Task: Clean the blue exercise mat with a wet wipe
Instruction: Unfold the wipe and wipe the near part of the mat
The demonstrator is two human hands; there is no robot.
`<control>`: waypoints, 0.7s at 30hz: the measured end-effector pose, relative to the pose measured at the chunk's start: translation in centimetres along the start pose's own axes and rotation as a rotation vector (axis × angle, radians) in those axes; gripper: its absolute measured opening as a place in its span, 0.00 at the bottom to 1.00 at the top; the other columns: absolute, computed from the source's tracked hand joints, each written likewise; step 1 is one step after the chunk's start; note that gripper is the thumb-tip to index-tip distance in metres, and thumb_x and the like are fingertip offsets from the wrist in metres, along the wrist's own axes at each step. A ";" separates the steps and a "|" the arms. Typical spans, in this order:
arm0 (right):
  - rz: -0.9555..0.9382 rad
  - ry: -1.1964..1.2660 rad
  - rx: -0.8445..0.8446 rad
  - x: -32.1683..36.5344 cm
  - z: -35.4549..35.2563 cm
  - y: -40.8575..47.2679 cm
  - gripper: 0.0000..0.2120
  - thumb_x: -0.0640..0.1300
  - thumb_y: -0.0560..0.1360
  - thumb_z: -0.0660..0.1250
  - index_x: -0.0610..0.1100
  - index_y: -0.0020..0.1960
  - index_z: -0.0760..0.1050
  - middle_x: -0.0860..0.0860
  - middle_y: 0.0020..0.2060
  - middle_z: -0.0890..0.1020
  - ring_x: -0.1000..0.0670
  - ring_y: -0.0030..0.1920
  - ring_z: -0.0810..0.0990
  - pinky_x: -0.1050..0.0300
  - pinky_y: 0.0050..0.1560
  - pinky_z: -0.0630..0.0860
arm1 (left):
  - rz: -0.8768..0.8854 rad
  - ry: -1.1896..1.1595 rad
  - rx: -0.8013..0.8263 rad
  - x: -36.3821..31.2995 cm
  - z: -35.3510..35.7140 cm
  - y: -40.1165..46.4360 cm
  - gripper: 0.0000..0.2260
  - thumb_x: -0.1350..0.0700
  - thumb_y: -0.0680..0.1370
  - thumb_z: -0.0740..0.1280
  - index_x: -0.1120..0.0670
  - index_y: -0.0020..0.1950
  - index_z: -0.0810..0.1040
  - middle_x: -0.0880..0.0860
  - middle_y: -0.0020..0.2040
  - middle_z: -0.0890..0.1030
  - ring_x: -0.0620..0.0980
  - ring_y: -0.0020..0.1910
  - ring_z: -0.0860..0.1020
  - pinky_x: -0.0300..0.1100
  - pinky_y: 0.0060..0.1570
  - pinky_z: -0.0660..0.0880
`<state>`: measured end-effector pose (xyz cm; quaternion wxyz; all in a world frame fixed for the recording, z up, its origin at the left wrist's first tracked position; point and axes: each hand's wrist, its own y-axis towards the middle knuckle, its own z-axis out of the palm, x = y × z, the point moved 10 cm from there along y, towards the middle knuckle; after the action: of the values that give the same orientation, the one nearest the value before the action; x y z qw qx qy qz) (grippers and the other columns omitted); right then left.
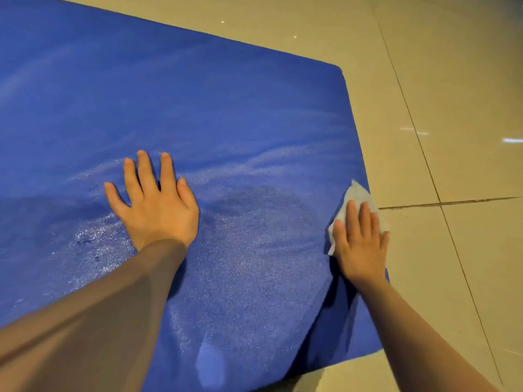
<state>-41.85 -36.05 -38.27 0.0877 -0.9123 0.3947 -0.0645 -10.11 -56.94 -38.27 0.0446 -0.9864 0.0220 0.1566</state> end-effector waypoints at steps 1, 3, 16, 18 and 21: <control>0.085 0.008 0.020 -0.4 0.1 0.4 0.33 0.63 0.80 0.37 0.49 0.80 0.45 0.46 0.80 0.47 0.43 0.79 0.47 0.38 0.75 0.45 | 0.002 -0.001 -0.005 0.0 0.0 0.0 0.24 0.48 0.84 0.49 0.48 0.81 0.55 0.54 0.82 0.51 0.55 0.80 0.46 0.62 0.75 0.40; 0.195 0.062 0.018 1.2 0.3 0.5 0.29 0.58 0.83 0.44 0.49 0.80 0.43 0.46 0.80 0.45 0.43 0.79 0.43 0.38 0.75 0.43 | 0.008 -0.004 -0.007 0.0 0.0 0.1 0.24 0.49 0.84 0.49 0.49 0.81 0.56 0.55 0.81 0.52 0.55 0.80 0.46 0.62 0.75 0.40; -0.469 0.120 -0.032 16.0 4.0 -15.3 0.27 0.59 0.84 0.43 0.50 0.79 0.58 0.48 0.78 0.58 0.45 0.79 0.54 0.42 0.75 0.51 | 0.030 -0.018 -0.011 -0.1 -0.2 0.1 0.23 0.50 0.84 0.50 0.52 0.80 0.58 0.57 0.81 0.53 0.57 0.80 0.48 0.65 0.74 0.43; -0.275 0.145 -0.066 9.6 2.9 -11.8 0.31 0.64 0.82 0.41 0.49 0.80 0.53 0.49 0.79 0.54 0.45 0.79 0.52 0.43 0.75 0.47 | 0.032 -0.013 -0.005 -0.2 -0.2 0.0 0.24 0.49 0.84 0.50 0.52 0.80 0.58 0.56 0.81 0.52 0.57 0.80 0.47 0.65 0.74 0.42; -0.038 0.053 0.008 -1.9 2.8 -7.1 0.35 0.66 0.79 0.39 0.47 0.80 0.51 0.45 0.79 0.53 0.40 0.78 0.52 0.36 0.75 0.51 | 0.031 0.000 -0.004 -0.3 -0.2 0.0 0.24 0.49 0.84 0.50 0.51 0.80 0.57 0.56 0.81 0.52 0.57 0.80 0.48 0.65 0.74 0.42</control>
<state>-37.56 -29.56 -39.56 0.0797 -0.9174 0.3790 -0.0917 -10.32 -56.96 -37.95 0.0400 -0.9861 0.0372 0.1571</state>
